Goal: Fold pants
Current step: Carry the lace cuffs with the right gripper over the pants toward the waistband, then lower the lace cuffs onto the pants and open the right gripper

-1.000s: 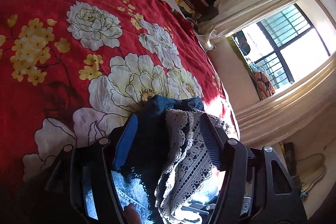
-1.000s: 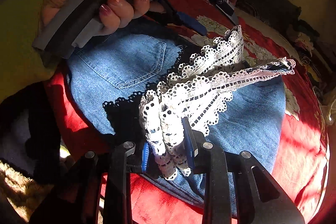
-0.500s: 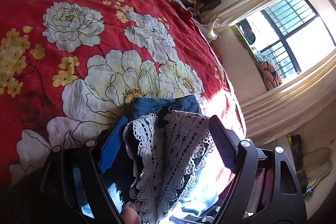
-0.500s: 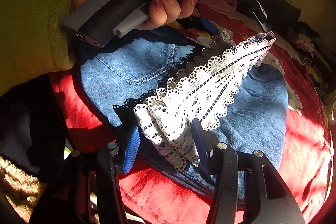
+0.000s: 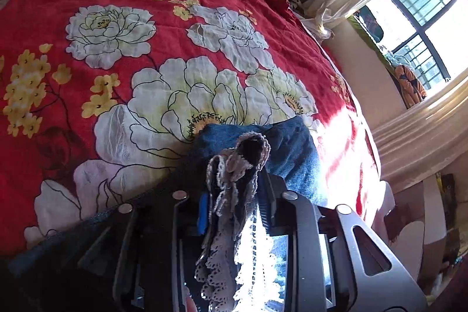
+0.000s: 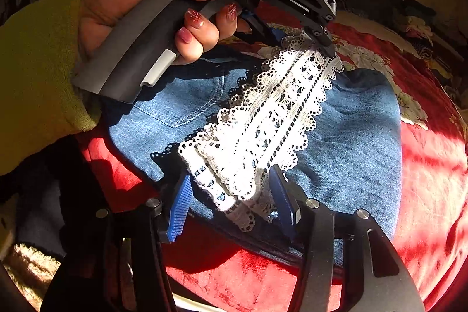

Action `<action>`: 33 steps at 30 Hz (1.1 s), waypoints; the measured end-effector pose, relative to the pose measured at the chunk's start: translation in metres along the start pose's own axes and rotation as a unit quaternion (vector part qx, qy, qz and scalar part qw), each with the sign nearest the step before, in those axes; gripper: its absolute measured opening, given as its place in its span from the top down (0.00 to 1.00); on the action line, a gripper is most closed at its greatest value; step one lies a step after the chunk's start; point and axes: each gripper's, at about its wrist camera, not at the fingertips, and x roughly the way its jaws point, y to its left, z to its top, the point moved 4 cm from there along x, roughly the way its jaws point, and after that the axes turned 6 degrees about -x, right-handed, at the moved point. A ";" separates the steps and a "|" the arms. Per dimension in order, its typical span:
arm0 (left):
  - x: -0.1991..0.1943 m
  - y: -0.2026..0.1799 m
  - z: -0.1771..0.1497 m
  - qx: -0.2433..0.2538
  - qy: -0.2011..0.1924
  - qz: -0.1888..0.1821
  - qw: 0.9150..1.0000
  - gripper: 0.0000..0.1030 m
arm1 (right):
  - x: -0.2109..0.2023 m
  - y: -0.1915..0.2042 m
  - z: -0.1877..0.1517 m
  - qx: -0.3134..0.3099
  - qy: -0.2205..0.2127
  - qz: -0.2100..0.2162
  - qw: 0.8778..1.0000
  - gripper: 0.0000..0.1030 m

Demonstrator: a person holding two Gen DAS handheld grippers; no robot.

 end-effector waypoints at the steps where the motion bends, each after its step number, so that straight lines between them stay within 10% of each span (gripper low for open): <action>1: -0.001 0.004 -0.001 -0.006 -0.004 -0.004 1.000 0.89 | -0.003 0.001 0.000 0.000 -0.004 0.004 1.000 0.75; 8: -0.030 0.016 -0.011 0.004 -0.042 0.004 0.999 0.88 | 0.000 0.013 -0.002 -0.028 0.002 0.025 0.999 0.74; 16: -0.030 0.034 -0.013 -0.011 -0.060 0.030 0.998 0.60 | -0.026 0.003 0.003 0.028 -0.043 0.094 0.994 0.52; 24: -0.092 0.016 -0.053 0.028 -0.136 0.093 0.986 0.54 | -0.036 -0.075 -0.018 0.131 -0.038 0.010 0.991 0.51; 29: -0.085 -0.014 -0.102 0.062 -0.115 0.073 0.989 0.56 | -0.017 -0.083 -0.045 0.141 0.006 0.001 0.990 0.51; 33: -0.052 -0.010 -0.135 0.078 -0.060 0.147 0.984 0.57 | -0.015 -0.078 -0.052 0.132 0.010 -0.002 0.991 0.51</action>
